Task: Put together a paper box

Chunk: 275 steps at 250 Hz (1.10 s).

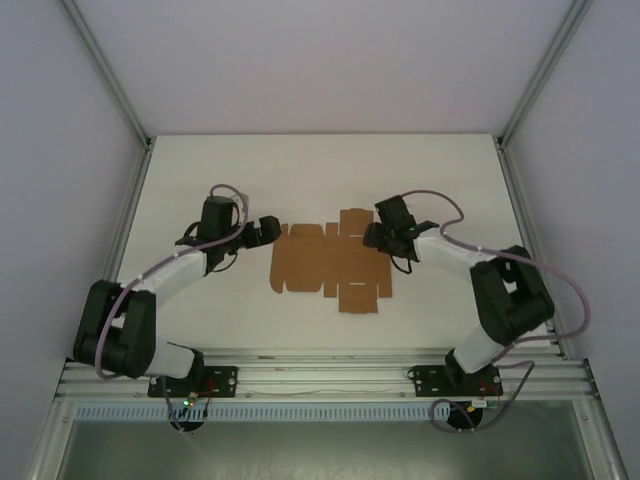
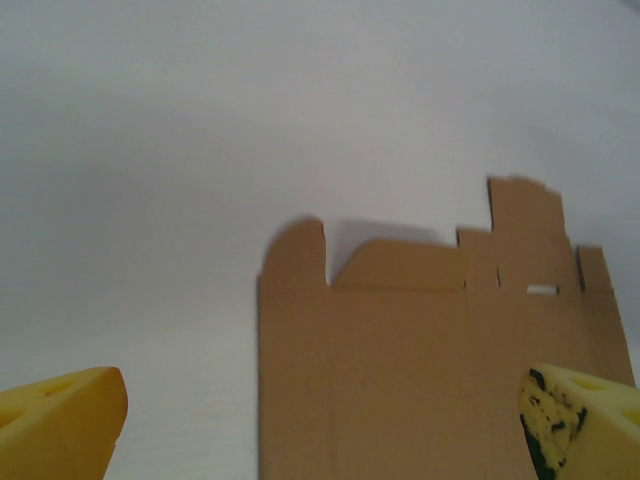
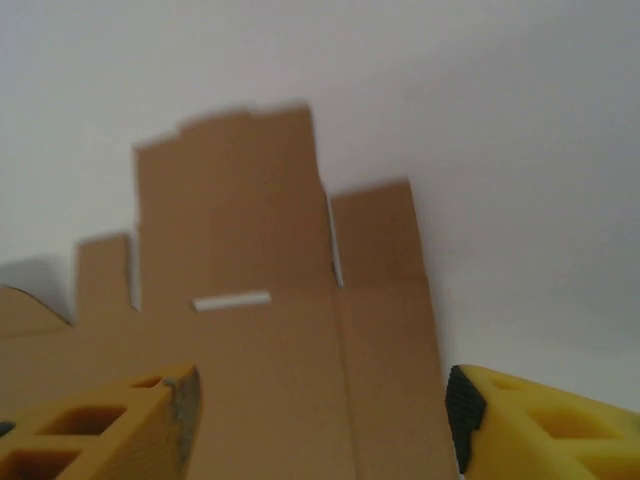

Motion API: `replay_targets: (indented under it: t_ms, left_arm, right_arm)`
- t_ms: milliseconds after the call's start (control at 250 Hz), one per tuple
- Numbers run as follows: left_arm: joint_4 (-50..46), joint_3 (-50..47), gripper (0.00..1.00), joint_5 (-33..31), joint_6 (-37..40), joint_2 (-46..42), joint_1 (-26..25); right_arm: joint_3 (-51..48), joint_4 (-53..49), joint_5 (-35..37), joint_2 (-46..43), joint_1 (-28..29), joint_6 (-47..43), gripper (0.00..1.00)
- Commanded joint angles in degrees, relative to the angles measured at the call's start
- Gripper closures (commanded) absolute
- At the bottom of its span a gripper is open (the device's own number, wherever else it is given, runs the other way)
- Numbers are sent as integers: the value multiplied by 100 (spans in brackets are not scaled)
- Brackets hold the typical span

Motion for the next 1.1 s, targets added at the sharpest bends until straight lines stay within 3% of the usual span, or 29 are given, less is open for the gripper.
replay_targets:
  t_ms: [0, 172, 408, 747, 839, 963, 1095]
  left_arm:
    - [-280, 203, 0, 641, -203, 329, -13]
    - [-538, 449, 0, 938, -70, 844, -127]
    - [-490, 549, 2, 1482, -139, 1392, -161]
    - [-985, 1095, 10, 1618, -75, 2027, -273]
    - [-508, 1058, 11, 2124, -295, 2020, -273]
    - [878, 780, 16, 2854, -1004, 1819, -280]
    - [1958, 609, 17, 3148, -1551, 1569, -282]
  right_arm:
    - [62, -107, -508, 325, -10, 298, 46]
    - [34, -309, -236, 789, -52, 334, 53]
    - [-354, 59, -485, 1185, -318, 457, 56]
    - [-397, 163, -676, 1229, -372, -74, 59]
    - [-386, 146, -671, 1198, -364, -188, 59]
    - [-401, 128, -619, 1198, -369, -233, 59]
    - [-418, 139, -577, 1211, -363, -254, 59]
